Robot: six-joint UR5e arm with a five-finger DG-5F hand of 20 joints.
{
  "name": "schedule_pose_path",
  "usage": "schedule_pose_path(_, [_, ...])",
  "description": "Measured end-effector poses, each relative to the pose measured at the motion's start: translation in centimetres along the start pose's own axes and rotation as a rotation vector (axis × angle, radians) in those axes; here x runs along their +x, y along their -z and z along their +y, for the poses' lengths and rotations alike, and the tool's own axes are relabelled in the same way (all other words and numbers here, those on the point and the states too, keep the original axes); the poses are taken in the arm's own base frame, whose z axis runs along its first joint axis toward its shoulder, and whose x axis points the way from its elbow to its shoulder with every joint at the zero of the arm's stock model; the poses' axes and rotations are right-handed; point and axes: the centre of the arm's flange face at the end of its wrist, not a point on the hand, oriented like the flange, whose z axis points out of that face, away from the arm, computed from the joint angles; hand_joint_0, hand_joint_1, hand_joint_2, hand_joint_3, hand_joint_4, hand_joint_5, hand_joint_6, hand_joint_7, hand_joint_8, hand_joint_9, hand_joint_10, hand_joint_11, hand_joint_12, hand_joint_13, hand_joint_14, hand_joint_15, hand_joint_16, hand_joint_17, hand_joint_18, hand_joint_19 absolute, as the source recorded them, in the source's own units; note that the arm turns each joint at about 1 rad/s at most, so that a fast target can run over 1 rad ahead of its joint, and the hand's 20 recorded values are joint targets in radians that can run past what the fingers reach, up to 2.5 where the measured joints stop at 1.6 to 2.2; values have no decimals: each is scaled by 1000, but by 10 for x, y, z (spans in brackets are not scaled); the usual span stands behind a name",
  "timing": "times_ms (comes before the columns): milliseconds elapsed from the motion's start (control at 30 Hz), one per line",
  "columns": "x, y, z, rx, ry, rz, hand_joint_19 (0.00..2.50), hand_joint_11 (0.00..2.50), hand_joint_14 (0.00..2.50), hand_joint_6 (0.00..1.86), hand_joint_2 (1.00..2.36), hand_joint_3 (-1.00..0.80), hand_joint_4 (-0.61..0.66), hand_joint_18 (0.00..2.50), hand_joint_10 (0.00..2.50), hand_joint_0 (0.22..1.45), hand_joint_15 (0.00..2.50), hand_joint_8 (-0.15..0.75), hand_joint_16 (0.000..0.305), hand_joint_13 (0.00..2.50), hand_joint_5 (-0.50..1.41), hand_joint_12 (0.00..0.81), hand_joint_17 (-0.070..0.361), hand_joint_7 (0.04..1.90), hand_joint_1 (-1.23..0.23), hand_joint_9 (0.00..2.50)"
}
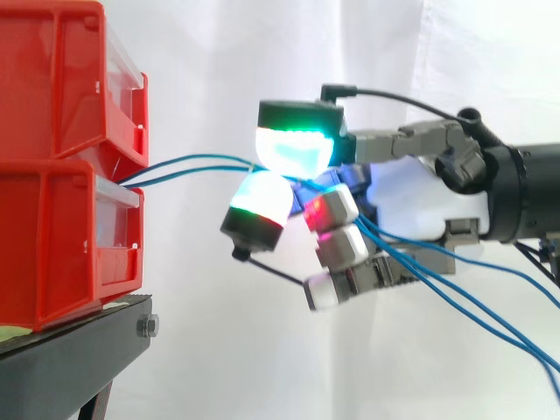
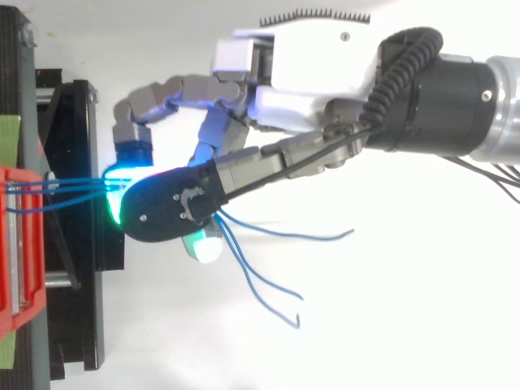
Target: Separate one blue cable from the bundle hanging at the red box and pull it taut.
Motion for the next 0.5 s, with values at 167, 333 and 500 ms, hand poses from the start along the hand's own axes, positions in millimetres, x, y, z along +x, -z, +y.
schedule_pose_path(167, [-9,-4,22,-7,36,-13,482,815,21,566,1019,-277,219,851,23,818,653,359,34,1258,-124,388,76,1339,-785,1225])
schedule_pose_path(333, [-10,-4,26,5,69,-17,432,842,22,687,1002,-473,225,867,23,830,651,357,33,1240,-160,385,73,1178,-862,1185])
schedule_pose_path(500, [-7,-3,25,10,79,-15,403,855,24,753,1000,-500,234,906,23,707,637,361,33,1246,-177,389,73,1085,-837,1186])
